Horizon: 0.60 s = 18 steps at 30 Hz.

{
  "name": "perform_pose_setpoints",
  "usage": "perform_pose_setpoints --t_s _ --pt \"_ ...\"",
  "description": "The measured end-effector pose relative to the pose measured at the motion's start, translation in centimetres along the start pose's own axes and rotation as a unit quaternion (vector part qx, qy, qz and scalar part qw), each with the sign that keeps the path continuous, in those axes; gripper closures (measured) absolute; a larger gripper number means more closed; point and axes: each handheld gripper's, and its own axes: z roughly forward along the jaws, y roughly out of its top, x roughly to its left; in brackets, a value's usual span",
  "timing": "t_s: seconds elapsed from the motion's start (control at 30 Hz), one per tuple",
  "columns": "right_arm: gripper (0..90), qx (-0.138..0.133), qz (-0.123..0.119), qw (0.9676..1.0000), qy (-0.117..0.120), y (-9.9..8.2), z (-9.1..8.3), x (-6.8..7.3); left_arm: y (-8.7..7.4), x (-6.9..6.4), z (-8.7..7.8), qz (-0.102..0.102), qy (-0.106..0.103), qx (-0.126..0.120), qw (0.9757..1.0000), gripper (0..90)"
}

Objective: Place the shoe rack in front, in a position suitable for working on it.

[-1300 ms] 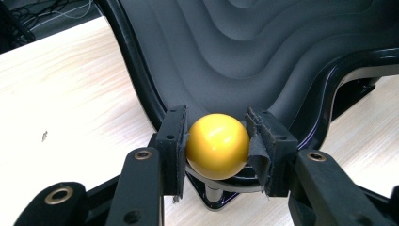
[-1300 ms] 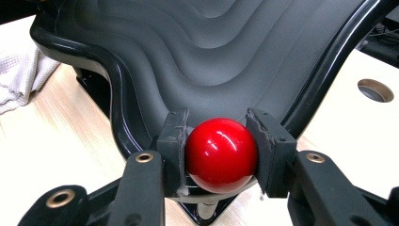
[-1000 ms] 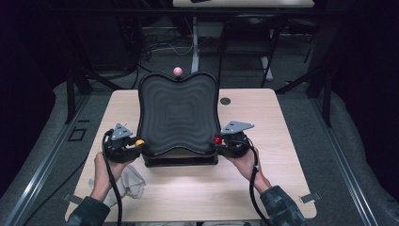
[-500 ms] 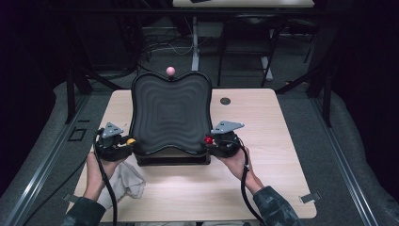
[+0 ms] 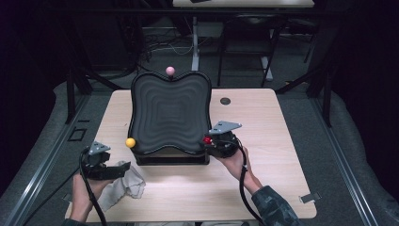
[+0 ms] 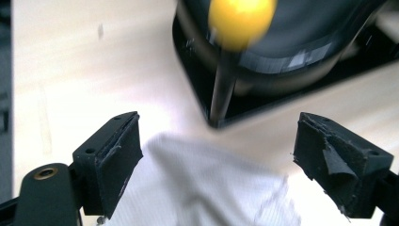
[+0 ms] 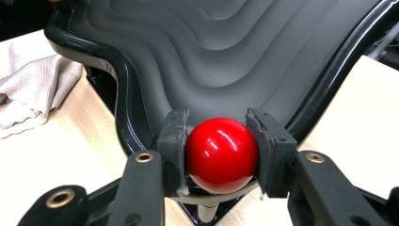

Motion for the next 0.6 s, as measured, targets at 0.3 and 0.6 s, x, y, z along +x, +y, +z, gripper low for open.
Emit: perform_pose_setpoints --t_s 0.3,0.6 --pt "60.0 0.001 -0.002 1.0 -0.001 0.0 0.0 0.0 -2.1 0.5 1.7 -0.014 0.028 0.08 0.9963 6.7" --pt "60.0 0.001 -0.002 1.0 0.0 0.0 0.0 0.0 -2.8 0.7 3.8 -0.008 0.024 0.129 0.9914 17.1"
